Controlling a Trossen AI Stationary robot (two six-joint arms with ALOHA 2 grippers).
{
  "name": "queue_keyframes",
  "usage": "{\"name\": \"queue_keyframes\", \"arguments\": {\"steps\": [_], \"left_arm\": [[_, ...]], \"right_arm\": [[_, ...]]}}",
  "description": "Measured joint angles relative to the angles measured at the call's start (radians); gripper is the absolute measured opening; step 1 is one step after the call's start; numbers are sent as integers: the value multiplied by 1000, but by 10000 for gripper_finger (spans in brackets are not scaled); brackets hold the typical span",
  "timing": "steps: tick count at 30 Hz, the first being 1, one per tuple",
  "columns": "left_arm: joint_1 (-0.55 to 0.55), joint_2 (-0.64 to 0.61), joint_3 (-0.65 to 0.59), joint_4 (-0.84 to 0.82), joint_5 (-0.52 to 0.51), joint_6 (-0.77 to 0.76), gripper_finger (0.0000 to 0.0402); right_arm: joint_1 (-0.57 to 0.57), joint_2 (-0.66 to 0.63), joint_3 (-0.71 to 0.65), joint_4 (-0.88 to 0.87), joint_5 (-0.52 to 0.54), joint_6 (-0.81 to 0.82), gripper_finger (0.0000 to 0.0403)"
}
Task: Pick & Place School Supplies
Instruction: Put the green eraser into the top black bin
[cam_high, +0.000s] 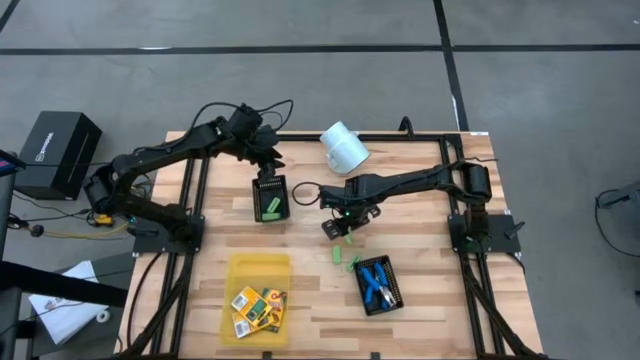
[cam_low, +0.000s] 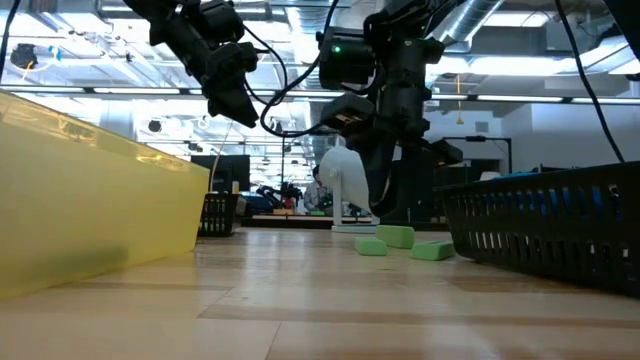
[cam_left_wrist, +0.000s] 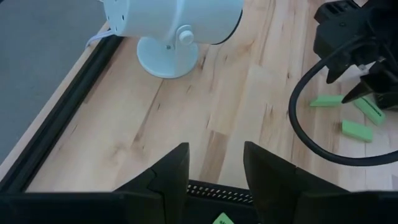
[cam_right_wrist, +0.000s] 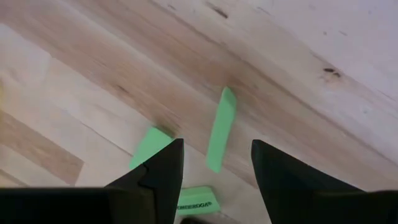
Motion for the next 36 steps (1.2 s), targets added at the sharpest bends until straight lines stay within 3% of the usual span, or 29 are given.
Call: {"name": "queue_keyframes", "arguments": {"steps": [27,36], "left_arm": [[0,0,-2,0,0,-5,147],[0,0,-2,0,0,-6,147]], "right_arm": [[1,13,-61,77,6,15,171],[6,97,-56,102,-40,6,162]]}}
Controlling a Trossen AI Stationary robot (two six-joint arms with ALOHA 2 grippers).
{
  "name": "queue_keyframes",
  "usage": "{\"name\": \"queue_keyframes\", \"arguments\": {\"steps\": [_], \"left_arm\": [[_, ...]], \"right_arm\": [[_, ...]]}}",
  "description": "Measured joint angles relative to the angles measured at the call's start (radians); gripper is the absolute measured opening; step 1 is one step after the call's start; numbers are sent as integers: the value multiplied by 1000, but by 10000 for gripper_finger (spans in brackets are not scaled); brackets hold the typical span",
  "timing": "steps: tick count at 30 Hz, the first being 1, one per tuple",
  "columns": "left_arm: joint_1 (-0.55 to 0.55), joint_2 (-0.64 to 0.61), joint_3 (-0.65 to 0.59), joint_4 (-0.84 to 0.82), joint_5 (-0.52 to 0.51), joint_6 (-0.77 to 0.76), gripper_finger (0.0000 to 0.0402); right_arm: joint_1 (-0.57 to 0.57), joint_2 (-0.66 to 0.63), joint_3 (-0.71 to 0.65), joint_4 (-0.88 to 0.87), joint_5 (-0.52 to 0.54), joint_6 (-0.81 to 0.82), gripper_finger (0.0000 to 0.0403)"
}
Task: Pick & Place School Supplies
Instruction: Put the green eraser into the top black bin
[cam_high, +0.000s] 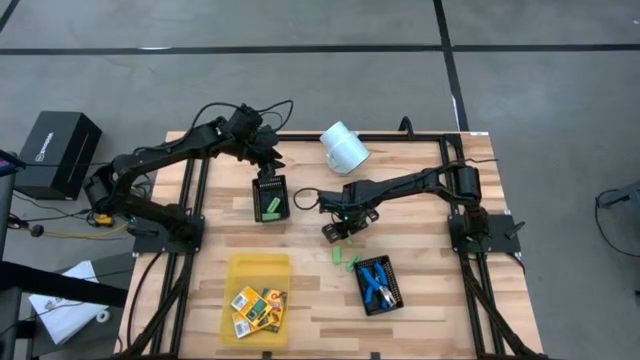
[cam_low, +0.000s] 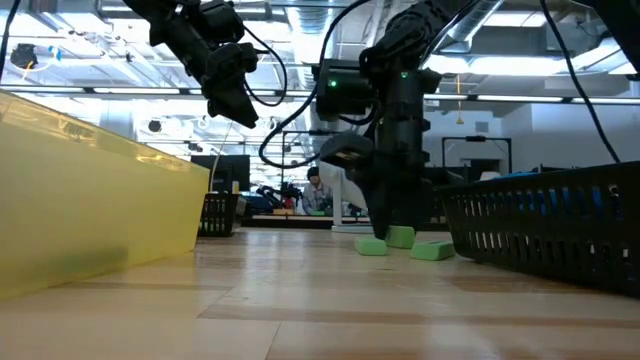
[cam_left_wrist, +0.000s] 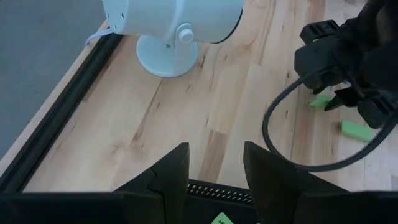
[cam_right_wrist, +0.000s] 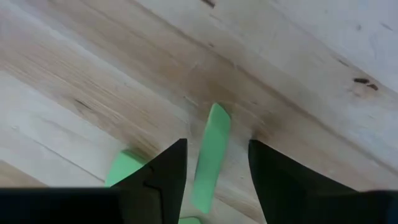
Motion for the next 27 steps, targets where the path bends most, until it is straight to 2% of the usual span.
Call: {"name": "queue_keyframes", "arguments": {"steps": [3,4,6,8,13,18,22,27], "left_arm": [[0,0,0,0,0,0,147],[0,0,0,0,0,0,147],[0,0,0,0,0,0,147],[0,0,0,0,0,0,147],[0,0,0,1,0,0,147],[24,0,0,1,-73,30,147],[118,0,0,2,-96,42,147],[307,0,0,2,-72,49,147]], "right_arm": [[-1,5,-1,1,-3,-4,141],[-4,6,-2,0,-8,-8,119],[-13,-4,-4,9,-10,-28,50],[-22,-14,-6,18,-4,-54,24],[-53,-48,-7,87,-1,-58,24],[-78,-141,-5,287,18,-1,24],[-103,-201,-4,426,28,26,24],[-129,-217,32,482,34,33,24]]}}
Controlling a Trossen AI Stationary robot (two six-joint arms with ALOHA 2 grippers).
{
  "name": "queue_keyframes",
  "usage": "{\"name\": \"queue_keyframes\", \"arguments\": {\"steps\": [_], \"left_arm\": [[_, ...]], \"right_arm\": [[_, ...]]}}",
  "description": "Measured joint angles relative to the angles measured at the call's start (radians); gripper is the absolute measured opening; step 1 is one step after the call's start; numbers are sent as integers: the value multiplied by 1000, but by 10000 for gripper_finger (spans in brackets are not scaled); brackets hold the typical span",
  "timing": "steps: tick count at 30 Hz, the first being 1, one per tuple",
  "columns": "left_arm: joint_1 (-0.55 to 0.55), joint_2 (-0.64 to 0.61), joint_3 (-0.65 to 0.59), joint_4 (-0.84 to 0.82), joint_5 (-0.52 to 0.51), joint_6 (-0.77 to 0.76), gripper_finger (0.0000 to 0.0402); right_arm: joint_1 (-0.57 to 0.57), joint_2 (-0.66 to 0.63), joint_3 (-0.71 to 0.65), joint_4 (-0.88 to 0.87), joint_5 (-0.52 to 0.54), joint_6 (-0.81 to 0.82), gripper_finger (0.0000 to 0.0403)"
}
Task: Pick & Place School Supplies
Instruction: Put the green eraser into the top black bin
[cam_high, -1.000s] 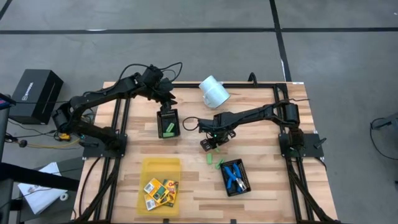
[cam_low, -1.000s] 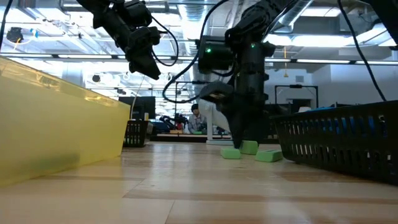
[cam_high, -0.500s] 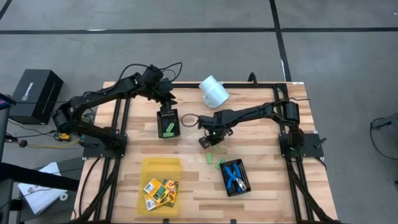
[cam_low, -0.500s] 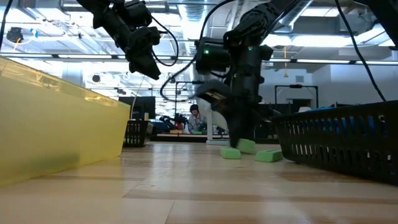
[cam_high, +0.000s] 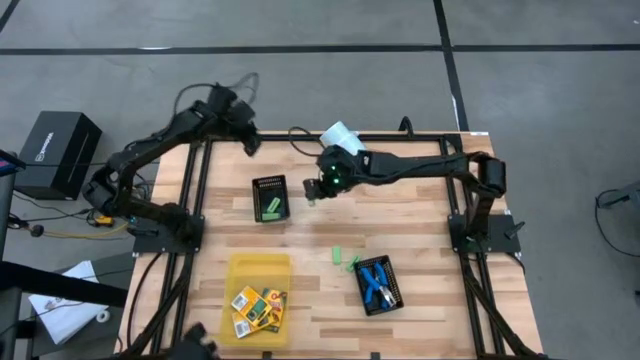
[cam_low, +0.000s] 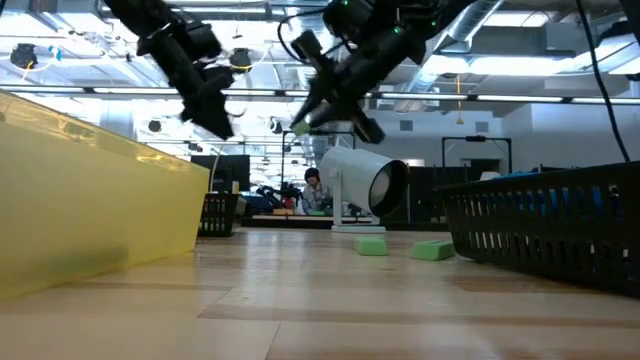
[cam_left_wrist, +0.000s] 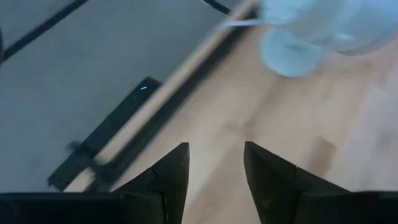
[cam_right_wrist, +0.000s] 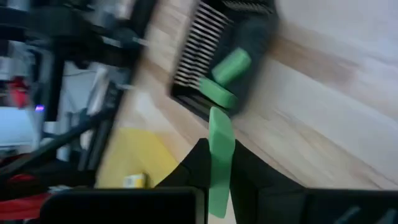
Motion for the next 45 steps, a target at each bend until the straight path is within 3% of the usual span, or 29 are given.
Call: {"name": "queue_keyframes", "arguments": {"steps": [5,10,17,24,27,32,35,38,41,45], "left_arm": [[188,-1,0,0,183,-49,147],[283,-3,0,0,313,-80,147],[304,-3,0,0,335,-108,147],[298,-4,0,1,335,-114,147],[298,-4,0,1,335,-125,147],[298,-4,0,2,335,-131,147],[298,-4,0,4,335,-131,147],[295,-4,0,5,343,-132,147],[269,-4,0,5,435,-131,147],[139,-9,0,0,482,-130,147]], "right_arm": [[-24,62,64,107,-17,-37,24],[-68,211,189,156,-70,-63,24],[-83,467,462,84,-237,-85,24],[-70,655,777,-217,-259,-204,26],[-73,704,873,-261,-306,-226,70],[-86,701,908,-269,-297,-232,190],[-100,697,906,-277,-296,-224,238],[-116,690,907,-280,-335,-218,254],[-122,656,905,-285,-368,-229,250],[-118,545,907,-332,-368,-312,229]]}}
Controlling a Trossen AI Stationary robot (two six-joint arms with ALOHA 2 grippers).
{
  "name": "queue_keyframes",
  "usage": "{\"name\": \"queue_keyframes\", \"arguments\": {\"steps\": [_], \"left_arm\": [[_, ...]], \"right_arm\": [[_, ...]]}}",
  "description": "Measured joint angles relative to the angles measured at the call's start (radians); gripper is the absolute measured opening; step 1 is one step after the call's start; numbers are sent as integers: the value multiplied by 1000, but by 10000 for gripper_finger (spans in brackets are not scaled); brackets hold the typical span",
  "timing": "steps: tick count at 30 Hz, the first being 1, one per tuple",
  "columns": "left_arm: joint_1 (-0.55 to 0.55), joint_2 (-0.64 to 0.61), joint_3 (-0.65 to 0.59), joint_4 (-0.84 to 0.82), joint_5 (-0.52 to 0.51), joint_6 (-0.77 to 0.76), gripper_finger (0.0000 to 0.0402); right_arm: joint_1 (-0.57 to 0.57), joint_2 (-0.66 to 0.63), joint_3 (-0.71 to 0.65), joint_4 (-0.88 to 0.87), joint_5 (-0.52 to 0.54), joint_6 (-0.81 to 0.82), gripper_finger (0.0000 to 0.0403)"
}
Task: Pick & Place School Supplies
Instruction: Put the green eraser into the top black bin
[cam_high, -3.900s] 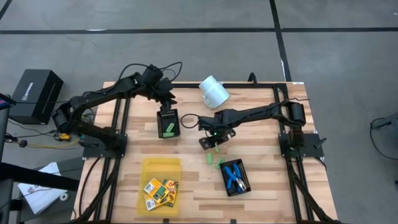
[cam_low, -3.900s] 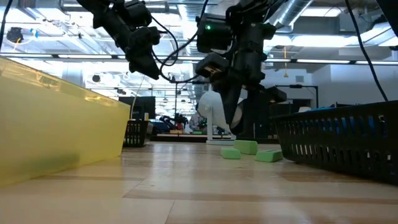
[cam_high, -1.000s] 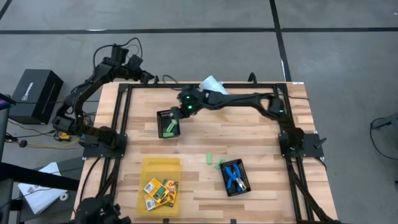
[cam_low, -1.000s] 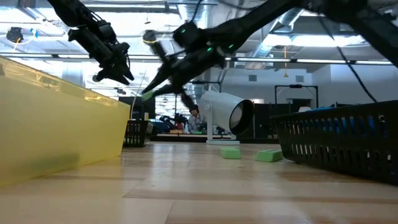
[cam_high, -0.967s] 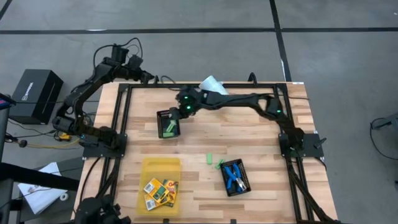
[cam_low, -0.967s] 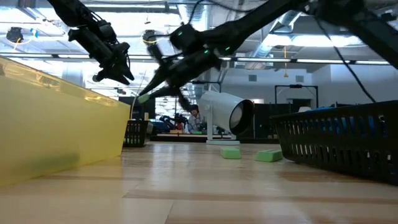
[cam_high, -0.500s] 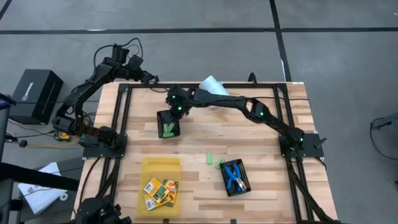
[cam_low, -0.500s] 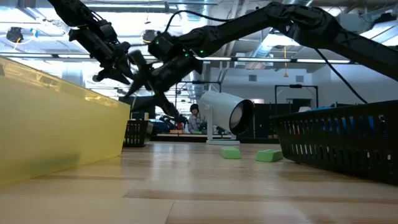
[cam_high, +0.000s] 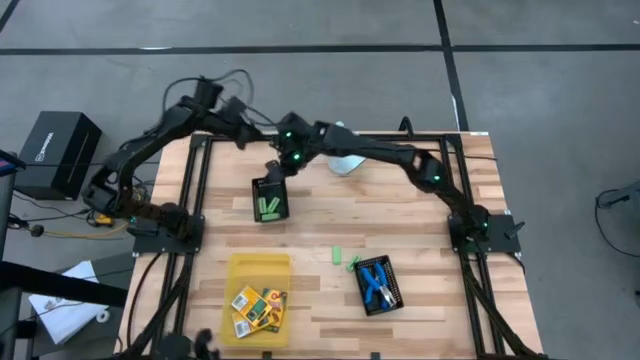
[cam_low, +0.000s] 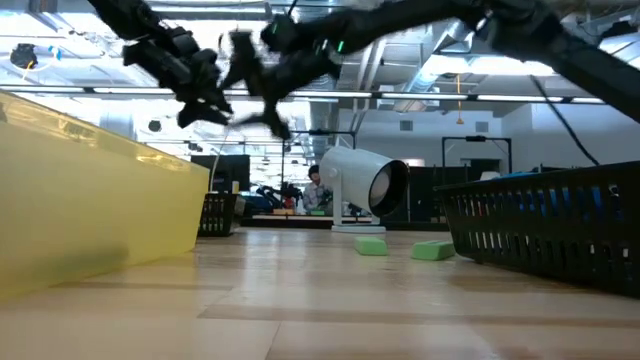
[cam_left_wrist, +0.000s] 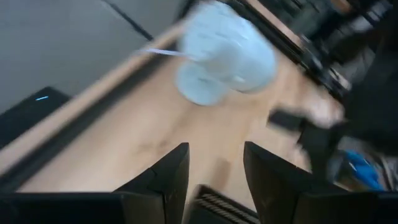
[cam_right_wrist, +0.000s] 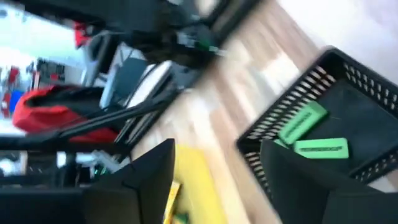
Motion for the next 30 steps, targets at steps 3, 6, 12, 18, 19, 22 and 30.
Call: {"name": "queue_keyframes", "arguments": {"steps": [3,6,12,18,19,22,30], "left_arm": [[-126,-1,0,11,-56,0,147],[-241,-1,0,40,-110,-9,147],[-470,-1,0,178,-164,-132,147],[-709,27,0,238,-327,-220,147],[-746,37,0,255,-351,-234,147],[-845,84,0,323,-422,-254,147],[-997,320,1,742,-449,-359,130]], "right_arm": [[2,-92,1,-191,54,-144,206],[17,-174,1,-463,240,-318,178],[77,-291,-48,-747,485,-428,112],[122,-478,-211,-663,602,-397,67],[128,-515,-250,-653,628,-388,59],[131,-658,-381,-596,673,-343,27],[111,-1081,-759,-440,742,-192,1]]}}
